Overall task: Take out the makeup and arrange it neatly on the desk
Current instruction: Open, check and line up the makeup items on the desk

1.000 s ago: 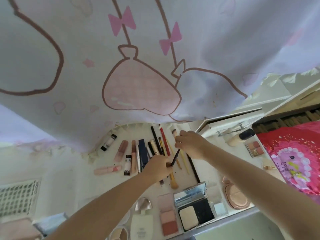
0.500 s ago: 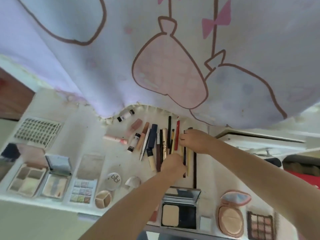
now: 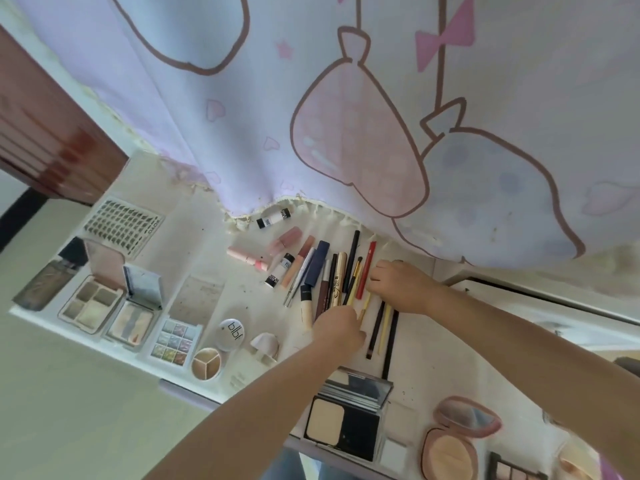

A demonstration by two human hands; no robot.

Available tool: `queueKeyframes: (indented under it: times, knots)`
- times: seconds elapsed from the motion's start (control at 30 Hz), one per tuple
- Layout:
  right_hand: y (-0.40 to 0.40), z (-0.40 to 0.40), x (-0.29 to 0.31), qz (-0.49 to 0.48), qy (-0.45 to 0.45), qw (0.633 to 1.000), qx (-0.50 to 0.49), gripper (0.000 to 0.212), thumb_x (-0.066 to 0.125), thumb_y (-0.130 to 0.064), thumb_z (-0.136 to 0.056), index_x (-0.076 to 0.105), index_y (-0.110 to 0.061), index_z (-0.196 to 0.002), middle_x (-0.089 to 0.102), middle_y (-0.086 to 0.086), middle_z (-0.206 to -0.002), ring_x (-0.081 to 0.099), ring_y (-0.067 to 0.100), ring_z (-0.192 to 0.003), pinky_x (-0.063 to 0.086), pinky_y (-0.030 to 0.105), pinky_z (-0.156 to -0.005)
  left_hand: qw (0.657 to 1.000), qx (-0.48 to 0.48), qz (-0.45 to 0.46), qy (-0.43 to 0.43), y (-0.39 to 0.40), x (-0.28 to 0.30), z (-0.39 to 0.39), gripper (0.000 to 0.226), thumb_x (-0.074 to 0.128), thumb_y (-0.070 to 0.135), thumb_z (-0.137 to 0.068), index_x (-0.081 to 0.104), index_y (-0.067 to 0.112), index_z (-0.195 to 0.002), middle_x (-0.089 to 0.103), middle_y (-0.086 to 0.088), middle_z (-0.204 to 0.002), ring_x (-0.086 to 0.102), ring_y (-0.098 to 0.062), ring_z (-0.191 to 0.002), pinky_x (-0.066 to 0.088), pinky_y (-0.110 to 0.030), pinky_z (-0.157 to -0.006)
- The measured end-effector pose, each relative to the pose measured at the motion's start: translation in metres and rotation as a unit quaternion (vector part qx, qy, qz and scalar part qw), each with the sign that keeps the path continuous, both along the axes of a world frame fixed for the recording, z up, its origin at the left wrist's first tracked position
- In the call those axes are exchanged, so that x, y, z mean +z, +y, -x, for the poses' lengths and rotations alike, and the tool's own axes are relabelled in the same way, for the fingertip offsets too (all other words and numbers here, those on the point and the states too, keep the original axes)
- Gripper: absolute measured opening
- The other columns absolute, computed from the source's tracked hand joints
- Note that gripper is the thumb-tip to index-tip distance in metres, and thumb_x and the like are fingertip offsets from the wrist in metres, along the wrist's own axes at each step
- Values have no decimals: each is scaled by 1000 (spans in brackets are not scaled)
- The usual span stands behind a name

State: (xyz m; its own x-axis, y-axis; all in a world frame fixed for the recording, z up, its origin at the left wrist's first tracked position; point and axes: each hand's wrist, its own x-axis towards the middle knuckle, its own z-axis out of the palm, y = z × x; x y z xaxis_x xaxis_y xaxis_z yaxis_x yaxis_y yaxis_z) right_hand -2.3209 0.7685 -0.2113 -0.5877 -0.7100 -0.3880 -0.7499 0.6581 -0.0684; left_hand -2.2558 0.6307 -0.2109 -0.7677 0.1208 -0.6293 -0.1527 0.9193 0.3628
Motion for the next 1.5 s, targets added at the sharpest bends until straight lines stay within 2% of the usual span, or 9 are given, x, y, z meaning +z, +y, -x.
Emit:
queueKeyframes:
  times: [0.33, 0.47, 0.6, 0.67, 0.73, 0.83, 1.13, 1.3, 1.5]
  knots:
    - [-11, -9, -3, -38, 9, 998, 39, 34, 35, 1, -91, 53, -7, -120, 50, 12, -120, 40, 24, -111, 30, 28, -72, 998, 49, 10, 36, -29, -3, -12, 21, 46, 21, -89, 61, 14, -103, 55, 0, -90, 54, -16, -89, 42, -23, -78]
    - [-4, -12, 5, 103, 3, 992, -72, 26, 40, -5, -91, 58, -7, -110, 55, 4, -110, 46, 17, -103, 41, 29, -86, 993, 76, -13, 90, -36, 0, -12, 22, 46, 20, -90, 63, 16, -103, 62, -1, -103, 58, -15, -96, 44, -22, -84]
    - [-9, -25, 17, 350, -86, 822, -440, 8, 53, -8, -87, 57, -9, -95, 53, -4, -80, 49, 5, -68, 43, 17, -63, 989, 42, 1, 142, -43, 6, -9, 22, 45, 19, -91, 60, 15, -107, 60, -2, -106, 56, -15, -97, 40, -19, -80]
    - [-17, -31, 12, 378, -158, 706, -577, 18, 56, -5, -85, 50, -9, -101, 57, 4, -83, 54, 7, -59, 43, 13, -47, 989, 25, 5, 144, -44, 7, -8, 23, 46, 20, -91, 59, 15, -109, 59, -2, -108, 56, -16, -98, 40, -20, -80]
    - [-26, -38, 6, 362, -193, 652, -638, 19, 55, -1, -83, 43, -11, -95, 57, 14, -88, 54, 12, -51, 39, 13, -33, 990, 14, 9, 137, -41, 7, -8, 24, 46, 20, -91, 59, 15, -110, 59, -2, -109, 56, -17, -99, 42, -22, -81]
    - [-38, -46, -4, 305, -185, 678, -643, 20, 52, 0, -83, 39, -14, -75, 52, 9, -78, 54, 17, -54, 39, 20, -35, 992, -5, 19, 128, -38, 9, -7, 26, 45, 19, -90, 60, 15, -110, 59, -3, -108, 56, -19, -100, 46, -26, -82]
    - [-45, -38, -3, 147, -66, 848, -505, 6, 46, -10, -90, 51, -8, -94, 52, 3, -77, 53, 22, -76, 31, 24, -48, 992, -30, 27, 119, -38, 7, -3, 26, 45, 18, -90, 62, 13, -109, 61, -5, -106, 57, -20, -99, 48, -27, -82]
    - [-55, -15, 0, 138, -71, 844, -513, 16, 50, -7, -88, 53, -2, -102, 63, 14, -98, 61, 27, -88, 49, 32, -67, 991, -15, 25, 132, -46, 8, 0, 25, 43, 19, -91, 61, 14, -108, 60, -5, -107, 57, -20, -98, 49, -28, -83]
    - [-62, -8, 4, 155, -109, 785, -590, 4, 57, -6, -84, 54, -5, -86, 60, 9, -82, 62, 22, -72, 48, 27, -55, 989, -7, 20, 148, -60, 12, 3, 25, 44, 18, -92, 60, 13, -110, 59, -5, -113, 56, -22, -105, 47, -30, -85]
